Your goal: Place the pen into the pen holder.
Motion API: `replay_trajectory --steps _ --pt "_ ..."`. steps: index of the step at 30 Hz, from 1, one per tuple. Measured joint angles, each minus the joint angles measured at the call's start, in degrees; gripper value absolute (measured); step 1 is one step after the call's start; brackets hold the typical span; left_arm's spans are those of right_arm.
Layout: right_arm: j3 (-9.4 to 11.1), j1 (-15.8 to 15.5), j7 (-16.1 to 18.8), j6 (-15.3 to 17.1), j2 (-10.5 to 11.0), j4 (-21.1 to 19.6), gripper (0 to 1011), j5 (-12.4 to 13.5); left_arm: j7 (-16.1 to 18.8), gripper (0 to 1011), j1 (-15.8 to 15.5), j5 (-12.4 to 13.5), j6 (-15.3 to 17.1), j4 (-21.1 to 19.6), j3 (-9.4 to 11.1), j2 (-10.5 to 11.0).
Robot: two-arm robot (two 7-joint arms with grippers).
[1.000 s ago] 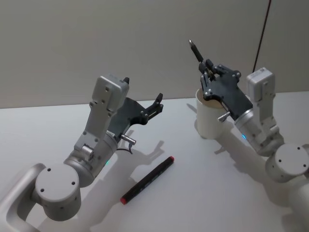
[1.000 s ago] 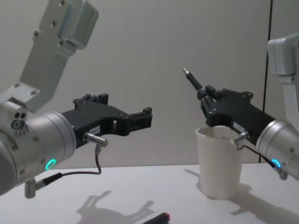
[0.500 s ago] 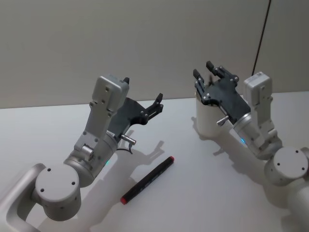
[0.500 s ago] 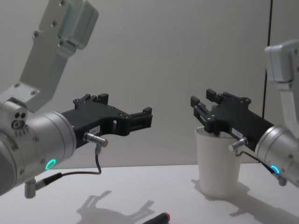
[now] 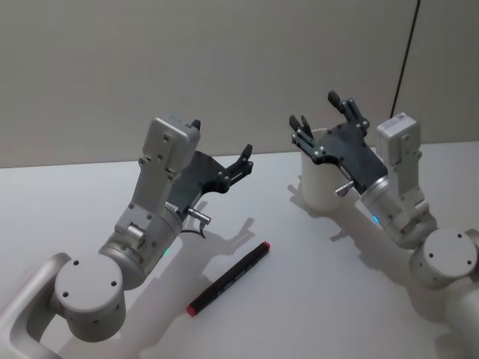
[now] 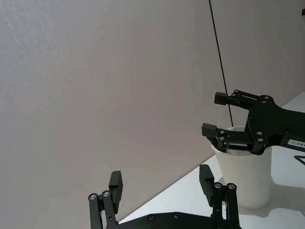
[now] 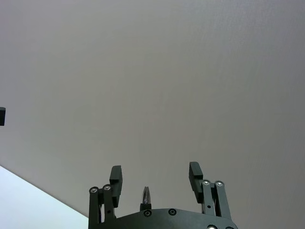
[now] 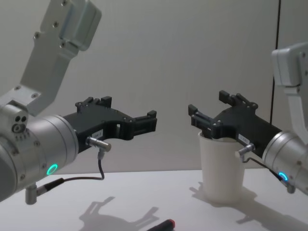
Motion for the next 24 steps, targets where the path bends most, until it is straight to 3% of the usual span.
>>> replay_trajectory --steps 7,24 --pt "0.3 -0.8 0.5 1.4 0.3 -2.2 997 1.6 0.0 1001 0.0 0.0 0.0 0.0 0.0 0.0" --pt "2.4 -7.5 -1.8 10.4 3.6 -15.1 1002 7.7 0.0 1001 0.0 0.0 0.0 0.0 0.0 0.0"
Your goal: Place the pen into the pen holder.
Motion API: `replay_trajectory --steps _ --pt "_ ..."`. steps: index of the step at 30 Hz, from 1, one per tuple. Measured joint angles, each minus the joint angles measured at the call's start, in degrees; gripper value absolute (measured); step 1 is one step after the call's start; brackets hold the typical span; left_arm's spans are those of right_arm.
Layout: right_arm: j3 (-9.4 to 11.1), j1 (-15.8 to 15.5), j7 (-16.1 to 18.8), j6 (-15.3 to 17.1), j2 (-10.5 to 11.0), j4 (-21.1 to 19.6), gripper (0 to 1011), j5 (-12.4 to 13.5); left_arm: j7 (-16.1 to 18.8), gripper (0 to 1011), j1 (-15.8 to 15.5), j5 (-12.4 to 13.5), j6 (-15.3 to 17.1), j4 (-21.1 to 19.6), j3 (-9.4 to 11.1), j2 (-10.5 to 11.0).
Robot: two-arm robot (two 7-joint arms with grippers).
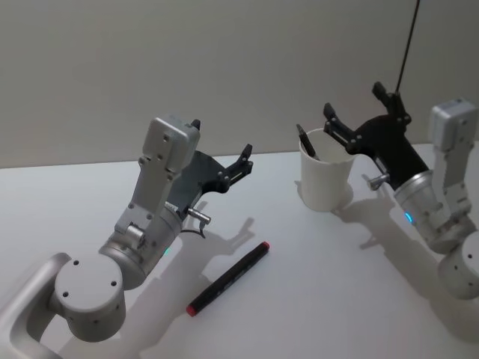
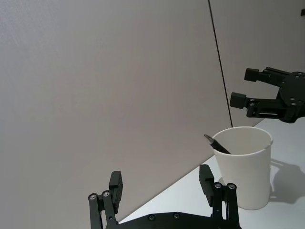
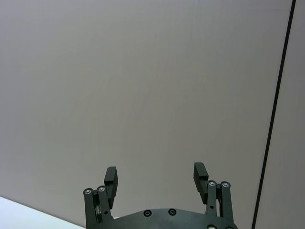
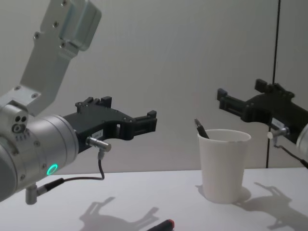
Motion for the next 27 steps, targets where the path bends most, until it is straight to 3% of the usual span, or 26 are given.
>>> replay_trajectory --steps 9,27 --pt "0.0 -0.8 -0.4 1.0 0.5 -1.3 1001 0.4 0.0 1001 0.0 0.0 0.0 0.0 0.0 0.0" --pt "0.0 -9.5 -4.5 10.9 5.5 -14.1 1001 4.5 0.0 1001 0.0 0.0 0.0 0.0 0.0 0.0"
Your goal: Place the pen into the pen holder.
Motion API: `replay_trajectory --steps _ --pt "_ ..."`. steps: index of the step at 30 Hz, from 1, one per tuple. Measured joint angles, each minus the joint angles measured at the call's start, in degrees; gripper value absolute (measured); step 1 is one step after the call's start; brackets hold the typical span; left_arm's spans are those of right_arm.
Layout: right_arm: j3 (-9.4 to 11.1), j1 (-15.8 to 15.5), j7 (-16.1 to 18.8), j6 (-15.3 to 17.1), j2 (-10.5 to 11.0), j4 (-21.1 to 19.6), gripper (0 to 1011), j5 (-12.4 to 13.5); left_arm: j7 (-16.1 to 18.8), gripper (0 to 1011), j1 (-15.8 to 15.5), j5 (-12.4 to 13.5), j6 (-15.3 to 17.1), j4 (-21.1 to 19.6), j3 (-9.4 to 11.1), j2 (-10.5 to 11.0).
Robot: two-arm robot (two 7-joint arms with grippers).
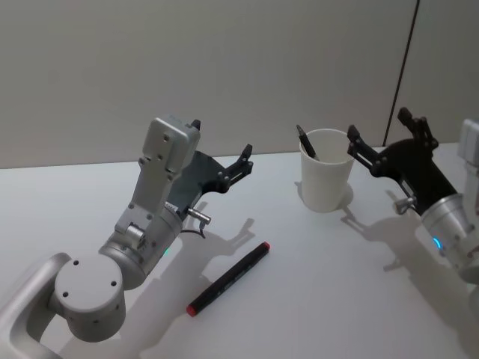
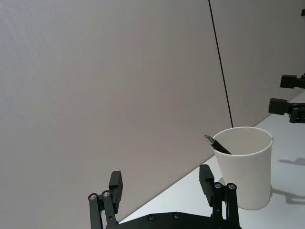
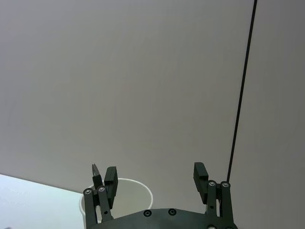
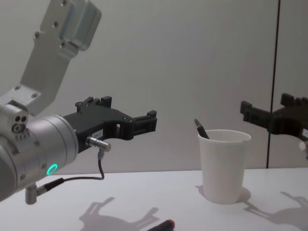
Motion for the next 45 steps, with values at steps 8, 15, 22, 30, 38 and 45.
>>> replay_trajectory --steps 8,15,22,30,38,45 --pt "0.0 -4.2 -2.0 4.8 2.4 -6.3 1002 2.0 0.0 1001 0.0 0.0 0.0 0.0 0.0 0.0" --pt "0.1 -7.3 -3.5 8.4 4.3 -10.9 1002 3.5 0.0 1001 0.0 0.0 0.0 0.0 0.0 0.0" --pt "0.1 -10.6 -5.1 12.2 6.1 -15.8 1002 5.0 0.0 1001 0.0 0.0 0.0 0.0 0.0 0.0" --pt "0.1 -11.7 -5.6 13.5 6.8 -17.4 1002 5.6 0.0 1001 0.0 0.0 0.0 0.0 0.0 0.0" --pt "0.1 -11.8 -5.6 13.5 6.8 -17.5 1001 5.6 0.0 1001 0.0 0.0 0.0 0.0 0.0 0.0" --pt "0.1 -11.8 -5.6 13.5 6.8 -17.5 1001 5.6 -0.8 1001 0.1 -0.4 0.0 -0.1 -0.1 0.1"
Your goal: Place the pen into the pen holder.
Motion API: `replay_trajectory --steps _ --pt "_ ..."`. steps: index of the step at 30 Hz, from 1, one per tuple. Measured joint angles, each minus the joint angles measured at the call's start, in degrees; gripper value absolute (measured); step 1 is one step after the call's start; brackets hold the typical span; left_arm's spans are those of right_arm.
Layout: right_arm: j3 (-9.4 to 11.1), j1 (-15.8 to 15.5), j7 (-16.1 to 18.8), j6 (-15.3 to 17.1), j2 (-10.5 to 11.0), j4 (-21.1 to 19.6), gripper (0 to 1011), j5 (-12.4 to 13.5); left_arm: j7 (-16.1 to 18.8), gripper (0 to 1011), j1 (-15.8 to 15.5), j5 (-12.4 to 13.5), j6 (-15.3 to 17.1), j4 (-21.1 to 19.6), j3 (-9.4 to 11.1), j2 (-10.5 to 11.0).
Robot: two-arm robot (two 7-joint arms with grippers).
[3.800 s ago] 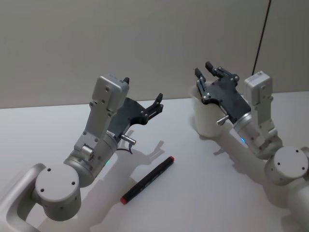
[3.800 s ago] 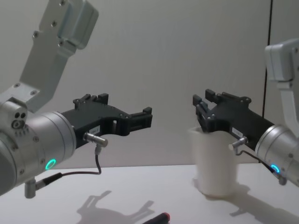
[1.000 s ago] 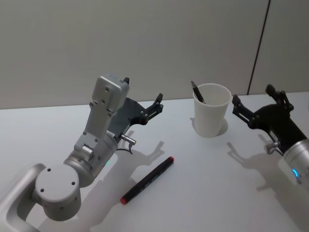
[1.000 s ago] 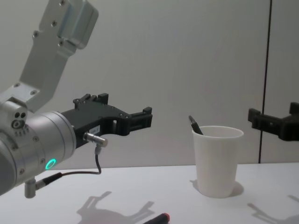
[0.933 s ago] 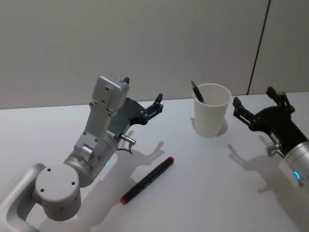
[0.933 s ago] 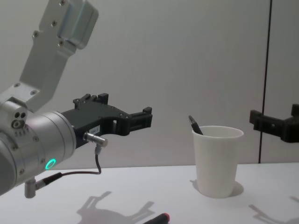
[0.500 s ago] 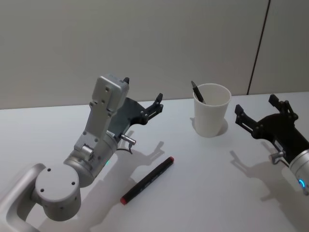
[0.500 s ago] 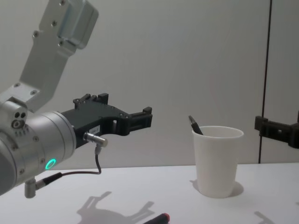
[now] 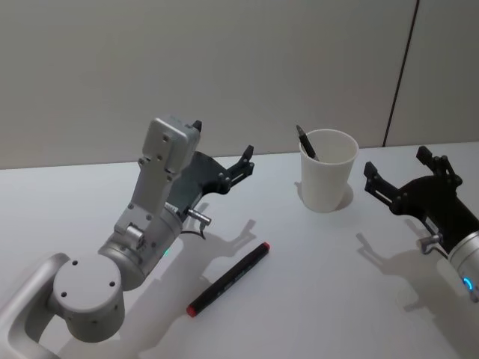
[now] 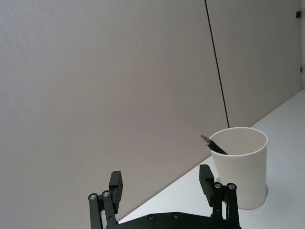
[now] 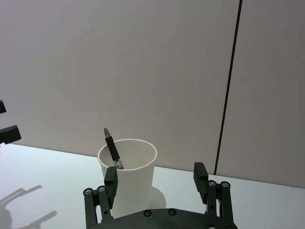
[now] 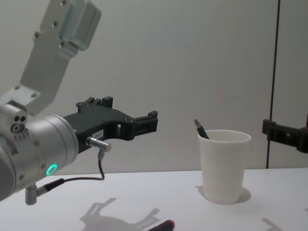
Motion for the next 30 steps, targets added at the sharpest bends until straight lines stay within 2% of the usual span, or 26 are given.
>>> replay_trajectory --steps 9,24,30 --pt "0.0 0.0 0.0 0.0 0.0 0.0 1001 0.0 -3.0 1001 0.9 -2.5 1.1 -1.7 -0.7 1.4" --pt "0.0 0.0 0.0 0.0 0.0 0.0 1001 0.0 -6.6 1001 6.1 -9.5 5.7 -8.5 -2.5 7.7" --pt "0.0 0.0 0.0 0.0 0.0 0.0 1002 0.0 -7.5 1001 8.0 -11.4 7.3 -10.8 -3.0 9.9"
